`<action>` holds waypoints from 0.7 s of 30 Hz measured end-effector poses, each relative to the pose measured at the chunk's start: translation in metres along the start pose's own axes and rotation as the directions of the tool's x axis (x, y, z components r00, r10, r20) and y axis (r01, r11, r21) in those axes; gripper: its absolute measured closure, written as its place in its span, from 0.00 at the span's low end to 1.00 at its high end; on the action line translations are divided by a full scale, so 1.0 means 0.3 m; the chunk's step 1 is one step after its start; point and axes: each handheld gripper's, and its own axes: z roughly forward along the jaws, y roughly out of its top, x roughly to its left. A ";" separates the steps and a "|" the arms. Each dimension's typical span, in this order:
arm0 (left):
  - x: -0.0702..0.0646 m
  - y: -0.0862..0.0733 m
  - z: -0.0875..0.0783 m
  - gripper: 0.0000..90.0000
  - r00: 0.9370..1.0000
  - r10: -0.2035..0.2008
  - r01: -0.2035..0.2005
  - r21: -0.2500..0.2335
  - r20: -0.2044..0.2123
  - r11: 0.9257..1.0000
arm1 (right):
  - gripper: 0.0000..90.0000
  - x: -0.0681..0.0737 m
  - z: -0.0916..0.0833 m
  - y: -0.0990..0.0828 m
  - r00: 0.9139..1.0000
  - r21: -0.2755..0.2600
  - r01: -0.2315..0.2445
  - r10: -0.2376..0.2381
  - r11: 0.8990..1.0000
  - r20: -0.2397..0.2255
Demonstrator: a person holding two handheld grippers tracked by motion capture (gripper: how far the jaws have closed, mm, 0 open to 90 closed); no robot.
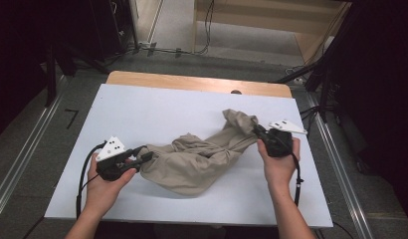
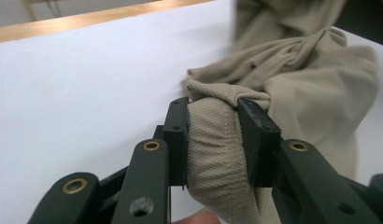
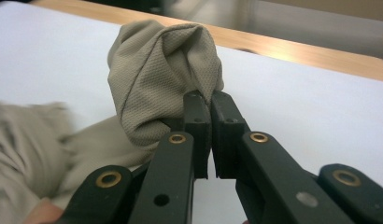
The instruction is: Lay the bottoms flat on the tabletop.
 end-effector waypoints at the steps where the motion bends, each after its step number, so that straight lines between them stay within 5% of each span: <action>1: 0.012 -0.002 0.000 0.75 1.000 -0.005 0.005 0.002 -0.008 1.000 | 0.94 0.000 0.000 0.000 1.000 0.000 0.000 0.000 1.000 0.000; 2: 0.020 -0.006 0.002 0.75 1.000 -0.010 0.010 0.007 -0.016 1.000 | 0.93 -0.029 -0.003 -0.018 1.000 0.012 -0.014 0.013 1.000 0.024; 4: 0.036 -0.022 0.009 0.74 0.999 -0.039 0.038 0.028 0.008 0.999 | 0.70 -0.091 -0.009 -0.076 0.996 0.026 -0.043 0.041 0.999 0.075; 7: 0.031 -0.033 0.012 0.68 0.999 -0.041 0.040 0.026 0.027 0.999 | 0.51 -0.108 -0.016 -0.099 0.999 0.011 -0.046 0.046 0.999 -0.002; 8: 0.023 -0.041 0.016 0.56 0.998 -0.045 0.044 0.029 0.035 0.999 | 0.43 -0.091 -0.027 -0.112 0.998 -0.014 -0.009 0.008 1.000 -0.058; 10: 0.022 -0.045 0.019 0.57 0.998 -0.052 0.051 0.028 0.046 0.998 | 0.41 -0.054 -0.022 -0.118 0.990 -0.016 0.046 -0.047 0.999 -0.129; 11: 0.021 -0.048 0.024 0.57 0.997 -0.062 0.060 0.033 0.048 0.998 | 0.41 -0.054 -0.022 -0.118 0.990 -0.016 0.046 -0.047 0.999 -0.129; 13: 0.015 -0.058 0.048 0.59 0.996 -0.079 0.076 0.073 0.047 0.994 | 0.40 0.015 0.018 -0.126 0.964 0.011 0.096 -0.090 0.995 -0.250; 17: 0.013 -0.067 0.080 0.58 0.995 -0.096 0.093 0.122 0.025 0.988 | 0.37 0.120 0.084 -0.129 0.927 0.022 0.157 -0.140 0.987 -0.348; 20: 0.024 -0.066 0.113 0.61 0.990 -0.139 0.138 0.181 -0.005 0.974 | 0.35 0.179 0.159 -0.129 0.892 0.077 0.156 -0.107 0.985 -0.439; 21: 0.027 -0.063 0.121 0.64 0.989 -0.148 0.145 0.189 0.000 0.971 | 0.39 0.194 0.182 -0.132 0.892 0.103 0.162 -0.101 0.981 -0.441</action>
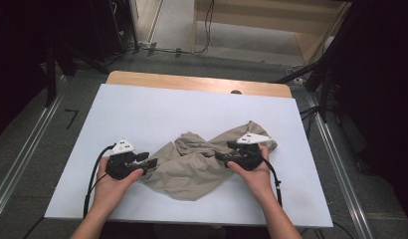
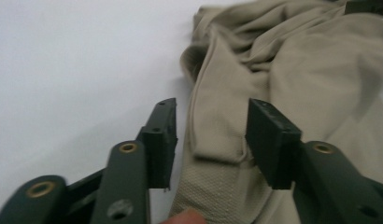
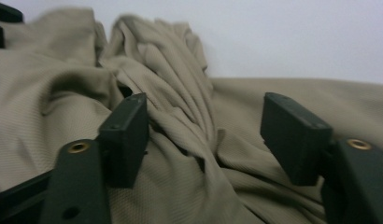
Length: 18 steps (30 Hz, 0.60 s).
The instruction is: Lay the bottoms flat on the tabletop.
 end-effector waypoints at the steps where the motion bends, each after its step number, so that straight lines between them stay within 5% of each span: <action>1: -0.001 0.005 0.005 0.69 1.000 0.006 -0.006 0.006 -0.002 1.000 | 0.50 0.006 0.020 0.000 1.000 0.025 0.000 0.000 1.000 0.005; 2: -0.003 0.011 0.008 0.78 1.000 0.022 -0.021 0.016 -0.008 1.000 | 0.62 0.010 0.034 -0.001 1.000 0.044 0.006 -0.006 0.999 -0.011; 3: -0.003 0.011 0.008 0.87 1.000 0.022 -0.021 0.016 -0.008 1.000 | 0.62 0.010 0.034 -0.001 1.000 0.044 0.006 -0.006 0.999 -0.011; 5: -0.002 0.031 0.003 0.97 0.999 0.048 -0.048 0.012 0.015 0.999 | 0.86 0.029 0.019 -0.005 0.999 0.032 0.037 -0.038 0.999 0.018; 10: 0.007 0.082 -0.021 0.99 0.998 0.069 -0.069 -0.040 0.008 0.997 | 0.90 0.017 -0.081 -0.002 0.994 -0.062 0.028 -0.021 0.998 0.103; 18: 0.034 0.258 -0.044 0.99 0.997 0.074 -0.075 -0.153 -0.017 0.985 | 0.92 0.001 -0.237 0.006 0.986 -0.186 0.025 0.007 0.982 0.170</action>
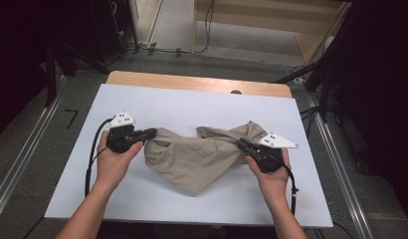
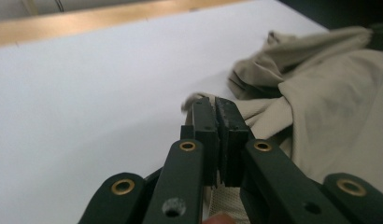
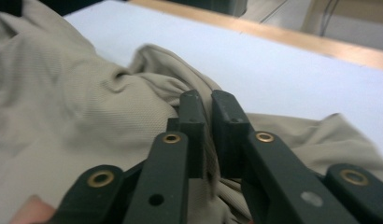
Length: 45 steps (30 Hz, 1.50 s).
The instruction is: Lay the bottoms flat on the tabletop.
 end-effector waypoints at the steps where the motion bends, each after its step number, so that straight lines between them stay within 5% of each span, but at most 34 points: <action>1: 0.018 0.034 0.007 0.99 1.000 -0.004 0.004 -0.018 -0.028 1.000 | 0.98 -0.003 -0.045 -0.004 1.000 -0.029 -0.005 0.006 1.000 0.025; 4: 0.040 0.061 0.016 0.99 0.999 -0.015 0.014 -0.025 -0.040 1.000 | 0.98 -0.008 -0.092 -0.021 0.999 -0.043 -0.025 0.027 0.999 0.037; 7: 0.067 0.082 0.043 0.98 1.000 -0.018 0.018 -0.007 -0.011 1.000 | 0.98 0.008 -0.123 -0.088 1.000 0.026 0.006 -0.006 1.000 0.017; 12: 0.049 0.077 0.058 0.98 1.000 0.004 -0.004 0.013 0.004 1.000 | 0.75 0.027 -0.093 -0.101 0.998 0.026 0.042 -0.040 0.999 -0.050; 15: 0.034 0.080 0.069 0.96 1.000 -0.020 0.019 0.014 0.018 1.000 | 0.63 0.144 -0.005 -0.059 0.972 0.032 0.149 -0.140 0.988 -0.189; 16: 0.034 0.080 0.069 0.91 1.000 -0.020 0.019 0.014 0.018 1.000 | 0.63 0.144 -0.005 -0.059 0.972 0.032 0.149 -0.140 0.988 -0.189; 17: 0.039 0.078 0.071 0.86 1.000 -0.027 0.027 0.016 -0.002 1.000 | 0.59 0.223 0.062 -0.045 0.949 0.047 0.212 -0.195 0.976 -0.249; 18: 0.039 0.078 0.071 0.83 1.000 -0.027 0.027 0.016 -0.002 1.000 | 0.59 0.223 0.062 -0.045 0.949 0.047 0.212 -0.195 0.976 -0.249; 19: 0.044 0.076 0.070 0.77 0.999 -0.035 0.035 0.014 -0.009 0.999 | 0.52 0.297 0.130 -0.037 0.926 0.059 0.242 -0.212 0.969 -0.313; 20: 0.056 0.066 0.063 0.70 0.998 -0.062 0.062 0.005 -0.026 0.998 | 0.45 0.332 0.166 -0.033 0.919 0.079 0.253 -0.213 0.964 -0.331; 22: 0.062 0.059 0.060 0.67 0.998 -0.065 0.065 0.010 -0.025 0.998 | 0.39 0.366 0.201 -0.032 0.914 0.103 0.260 -0.211 0.960 -0.346; 23: 0.067 0.050 0.056 0.64 0.998 -0.063 0.063 0.012 -0.024 0.998 | 0.33 0.427 0.267 -0.037 0.910 0.143 0.295 -0.233 0.945 -0.342; 24: 0.071 0.041 0.052 0.64 0.998 -0.063 0.063 0.014 -0.023 0.998 | 0.33 0.427 0.267 -0.037 0.910 0.143 0.295 -0.233 0.945 -0.342; 25: 0.077 0.019 0.046 0.61 0.998 -0.062 0.062 0.016 -0.018 0.998 | 0.37 0.474 0.324 -0.049 0.917 0.210 0.334 -0.266 0.919 -0.297; 27: 0.083 -0.006 0.040 0.58 0.997 -0.071 0.071 0.013 0.003 0.997 | 0.63 0.499 0.359 -0.062 0.917 0.259 0.375 -0.317 0.890 -0.240; 28: 0.083 -0.006 0.040 0.57 0.997 -0.071 0.071 0.013 0.003 0.997 | 0.76 0.500 0.362 -0.062 0.916 0.258 0.386 -0.334 0.886 -0.224; 29: 0.087 -0.018 0.037 0.57 0.997 -0.070 0.070 0.012 0.008 0.997 | 0.76 0.500 0.362 -0.062 0.916 0.258 0.386 -0.334 0.886 -0.224; 30: 0.091 -0.030 0.034 0.56 0.997 -0.071 0.071 0.010 0.012 0.997 | 0.90 0.491 0.356 -0.054 0.916 0.247 0.383 -0.332 0.890 -0.225; 32: 0.102 -0.051 0.029 0.54 0.997 -0.074 0.073 0.005 0.015 0.997 | 0.96 0.458 0.328 -0.016 0.924 0.207 0.349 -0.299 0.914 -0.237; 33: 0.107 -0.061 0.029 0.54 0.997 -0.082 0.082 0.004 0.014 0.997 | 0.97 0.435 0.308 0.009 0.934 0.182 0.327 -0.288 0.927 -0.214; 34: 0.113 -0.070 0.031 0.54 0.996 -0.093 0.093 0.006 0.012 0.996 | 0.97 0.366 0.273 0.065 0.954 0.138 0.262 -0.236 0.955 -0.183; 36: 0.120 -0.093 0.048 0.54 0.993 -0.113 0.113 0.013 0.016 0.994 | 0.97 0.278 0.253 0.115 0.975 0.109 0.182 -0.165 0.977 -0.146; 37: 0.120 -0.093 0.048 0.54 0.993 -0.113 0.113 0.013 0.016 0.994 | 0.97 0.278 0.253 0.115 0.975 0.109 0.182 -0.165 0.977 -0.146; 39: 0.108 -0.105 0.072 0.53 0.993 -0.113 0.112 0.018 0.034 0.993 | 0.97 0.151 0.232 0.176 0.996 0.071 0.080 -0.076 0.994 -0.049; 40: 0.100 -0.107 0.079 0.53 0.993 -0.113 0.112 0.021 0.038 0.993 | 0.97 0.110 0.226 0.191 0.999 0.051 0.051 -0.050 0.997 -0.018; 42: 0.084 -0.112 0.098 0.51 0.992 -0.112 0.110 0.025 0.054 0.994 | 0.96 0.032 0.221 0.206 0.999 0.035 0.003 -0.005 0.999 0.049; 43: 0.084 -0.112 0.098 0.51 0.992 -0.112 0.110 0.025 0.054 0.994 | 0.96 0.032 0.221 0.206 0.999 0.035 0.003 -0.005 0.999 0.049; 44: 0.075 -0.114 0.108 0.50 0.992 -0.111 0.110 0.026 0.059 0.994 | 0.82 -0.042 0.222 0.204 0.993 0.047 -0.059 0.054 0.997 0.107; 45: 0.060 -0.119 0.128 0.48 0.992 -0.109 0.107 0.038 0.069 0.994 | 0.71 -0.071 0.219 0.198 0.988 0.053 -0.071 0.063 0.996 0.143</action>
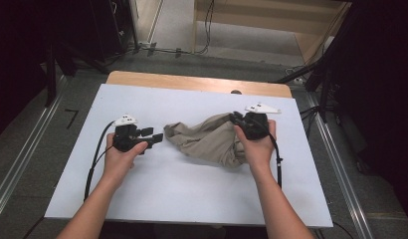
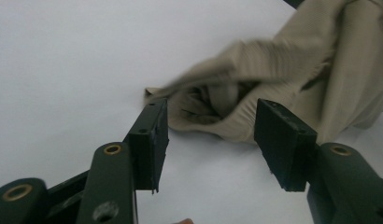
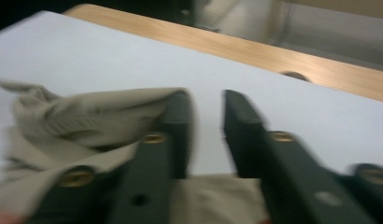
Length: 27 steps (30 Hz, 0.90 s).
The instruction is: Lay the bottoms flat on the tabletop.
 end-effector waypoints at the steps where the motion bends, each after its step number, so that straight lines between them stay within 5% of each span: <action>1: 0.000 0.000 0.000 0.47 1.000 0.000 0.000 0.000 0.000 1.000 | 0.71 0.000 0.000 0.000 1.000 0.000 0.000 0.000 1.000 0.000; 5: -0.021 -0.016 0.053 0.43 1.000 -0.002 0.001 0.038 0.026 0.999 | 0.44 -0.087 -0.024 -0.054 0.998 0.019 -0.057 0.057 0.998 0.000; 9: -0.045 -0.039 0.123 0.34 1.000 0.004 -0.007 0.119 0.027 0.993 | 0.33 -0.098 -0.059 -0.147 0.998 0.051 0.014 -0.011 0.999 -0.058; 10: -0.064 -0.049 0.151 0.33 0.999 0.036 -0.038 0.142 0.019 0.989 | 0.24 -0.103 -0.065 -0.201 0.995 0.084 0.036 -0.028 0.996 -0.098; 12: -0.075 -0.052 0.163 0.32 0.999 0.040 -0.042 0.140 0.018 0.989 | 0.21 -0.102 -0.066 -0.226 0.992 0.098 0.045 -0.033 0.994 -0.125; 13: -0.090 -0.051 0.180 0.32 0.999 0.040 -0.043 0.129 0.024 0.991 | 0.16 -0.084 -0.072 -0.274 0.983 0.100 0.060 -0.041 0.993 -0.181; 16: -0.104 -0.049 0.202 0.39 0.999 0.027 -0.030 0.125 0.021 0.992 | 0.11 -0.031 -0.059 -0.325 0.967 0.111 0.100 -0.071 0.989 -0.245; 18: -0.120 -0.046 0.227 0.45 0.999 0.044 -0.041 0.140 -0.021 0.989 | 0.10 -0.011 -0.047 -0.334 0.963 0.124 0.119 -0.085 0.985 -0.256; 19: -0.133 -0.039 0.239 0.64 0.996 0.066 -0.056 0.158 -0.061 0.986 | 0.11 0.019 -0.022 -0.340 0.963 0.154 0.149 -0.108 0.977 -0.245; 21: -0.136 -0.033 0.238 0.88 0.996 0.068 -0.059 0.160 -0.050 0.985 | 0.22 0.039 -0.006 -0.342 0.962 0.169 0.177 -0.133 0.970 -0.240; 23: -0.137 -0.030 0.225 0.93 0.996 0.078 -0.072 0.151 -0.034 0.986 | 0.46 0.060 0.001 -0.343 0.961 0.191 0.205 -0.161 0.960 -0.225; 25: -0.138 -0.030 0.214 0.93 0.996 0.084 -0.079 0.142 -0.028 0.987 | 0.56 0.068 -0.001 -0.344 0.961 0.192 0.206 -0.162 0.960 -0.223; 26: -0.131 -0.030 0.182 0.94 0.998 0.068 -0.067 0.113 -0.003 0.991 | 0.73 0.086 -0.018 -0.347 0.960 0.185 0.211 -0.169 0.960 -0.222; 27: -0.131 -0.030 0.182 0.94 0.998 0.068 -0.067 0.113 -0.003 0.991 | 0.77 0.095 -0.028 -0.350 0.961 0.181 0.215 -0.174 0.960 -0.216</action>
